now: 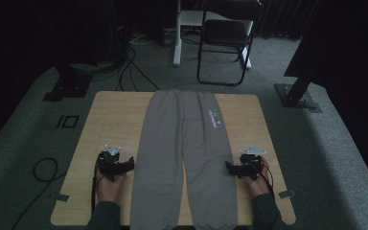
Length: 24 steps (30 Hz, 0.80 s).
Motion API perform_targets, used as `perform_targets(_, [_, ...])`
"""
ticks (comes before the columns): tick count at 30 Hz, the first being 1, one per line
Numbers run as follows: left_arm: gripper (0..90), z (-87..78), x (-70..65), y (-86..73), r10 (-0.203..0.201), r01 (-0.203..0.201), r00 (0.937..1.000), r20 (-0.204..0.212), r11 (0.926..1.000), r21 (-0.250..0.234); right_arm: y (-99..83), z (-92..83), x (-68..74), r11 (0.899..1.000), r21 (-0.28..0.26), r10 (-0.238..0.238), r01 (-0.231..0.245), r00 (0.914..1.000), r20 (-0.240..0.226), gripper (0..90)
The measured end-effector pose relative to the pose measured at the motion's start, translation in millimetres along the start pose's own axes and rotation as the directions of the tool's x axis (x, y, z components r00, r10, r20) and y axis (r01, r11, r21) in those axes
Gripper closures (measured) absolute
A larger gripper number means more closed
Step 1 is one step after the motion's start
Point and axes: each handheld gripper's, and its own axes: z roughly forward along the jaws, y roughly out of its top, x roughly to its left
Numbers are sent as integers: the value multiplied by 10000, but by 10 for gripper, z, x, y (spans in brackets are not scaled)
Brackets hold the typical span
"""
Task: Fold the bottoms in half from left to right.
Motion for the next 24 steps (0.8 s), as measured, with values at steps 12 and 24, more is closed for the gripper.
perform_targets(12, [441, -91, -9, -29, 83, -82, 9999, 143, 9999, -79, 8, 9, 1, 10000, 2, -92, 92, 9999, -62, 101])
perform_targets(24, [483, -110, -205, -2, 524, -497, 9888, 1400, 9985, -231, 6, 6, 0, 9999, 1, -115, 115, 9999, -81, 105])
